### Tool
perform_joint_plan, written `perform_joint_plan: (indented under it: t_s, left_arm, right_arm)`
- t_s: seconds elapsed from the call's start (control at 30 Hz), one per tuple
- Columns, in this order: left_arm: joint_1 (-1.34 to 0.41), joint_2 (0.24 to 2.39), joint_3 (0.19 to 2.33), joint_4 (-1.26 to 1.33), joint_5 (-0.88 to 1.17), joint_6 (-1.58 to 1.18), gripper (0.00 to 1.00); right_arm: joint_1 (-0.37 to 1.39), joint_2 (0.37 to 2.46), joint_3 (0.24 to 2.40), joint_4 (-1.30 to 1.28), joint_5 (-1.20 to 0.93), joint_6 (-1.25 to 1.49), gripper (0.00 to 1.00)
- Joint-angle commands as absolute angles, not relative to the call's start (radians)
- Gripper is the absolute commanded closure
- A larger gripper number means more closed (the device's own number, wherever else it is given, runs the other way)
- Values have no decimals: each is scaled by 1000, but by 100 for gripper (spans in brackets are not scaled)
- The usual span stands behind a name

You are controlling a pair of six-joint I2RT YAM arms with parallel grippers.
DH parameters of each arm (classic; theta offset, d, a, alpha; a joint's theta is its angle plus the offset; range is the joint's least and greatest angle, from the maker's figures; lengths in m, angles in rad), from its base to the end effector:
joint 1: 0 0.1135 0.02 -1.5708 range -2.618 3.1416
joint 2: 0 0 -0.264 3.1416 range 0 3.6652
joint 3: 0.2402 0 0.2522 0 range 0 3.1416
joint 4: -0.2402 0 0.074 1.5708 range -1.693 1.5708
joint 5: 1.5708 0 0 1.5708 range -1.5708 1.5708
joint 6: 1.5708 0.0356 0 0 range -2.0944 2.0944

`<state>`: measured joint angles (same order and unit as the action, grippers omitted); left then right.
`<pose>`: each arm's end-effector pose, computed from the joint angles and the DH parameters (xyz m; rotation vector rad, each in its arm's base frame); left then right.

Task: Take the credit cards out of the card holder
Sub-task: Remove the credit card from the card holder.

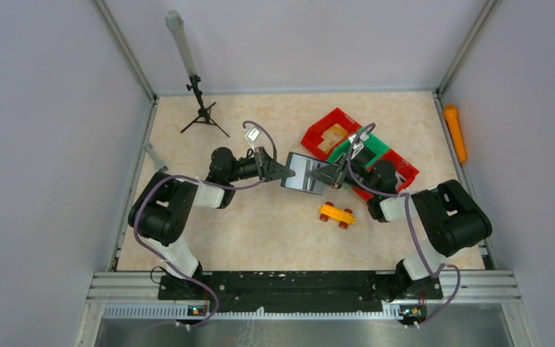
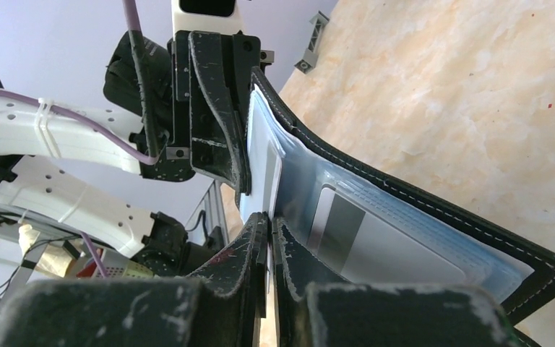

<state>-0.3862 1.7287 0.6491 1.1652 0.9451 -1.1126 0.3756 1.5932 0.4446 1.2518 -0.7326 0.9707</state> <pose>0.2897 -0.1489 0.1946 0.2682 1.8372 -1.8109 0.2526 0.1252 0.1889 -0.1802 1.7155 1.5734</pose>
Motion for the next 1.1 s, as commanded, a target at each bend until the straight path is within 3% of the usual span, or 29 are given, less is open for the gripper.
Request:
perform_joint_plan:
  t_s: [0.0,0.1,0.33,0.4,0.43,0.53,0.77,1.07]
  left_arm:
    - [-374,1685,644,1200,935,-1092,100]
    - [-370,1688,643,1200,932,-1094,100]
    - [-347,1671,623,1200,916,-1094,100]
    - [-347,1675,624,1200,918,-1095,100]
    - [-347,1573,627,1200,920,-1097,100]
    - [-349,1686,630,1216,926,-1103,100]
    - [-351,1688,636,1202,927,-1101,100]
    - [-350,1681,627,1229,928,-1111,100]
  right_arm:
    - [373,1593,442,1343,-751,969,96]
    - [373,1591,441,1343,-750,968,99]
    - [373,1589,443,1326,-749,962,97]
    - [373,1589,443,1328,-750,963,90]
    - [373,1589,443,1330,-750,963,88]
    - [374,1593,445,1346,-762,969,82]
    - [392,1603,460,1356,-779,968,80]
    - [393,1588,475,1197,-720,905,65]
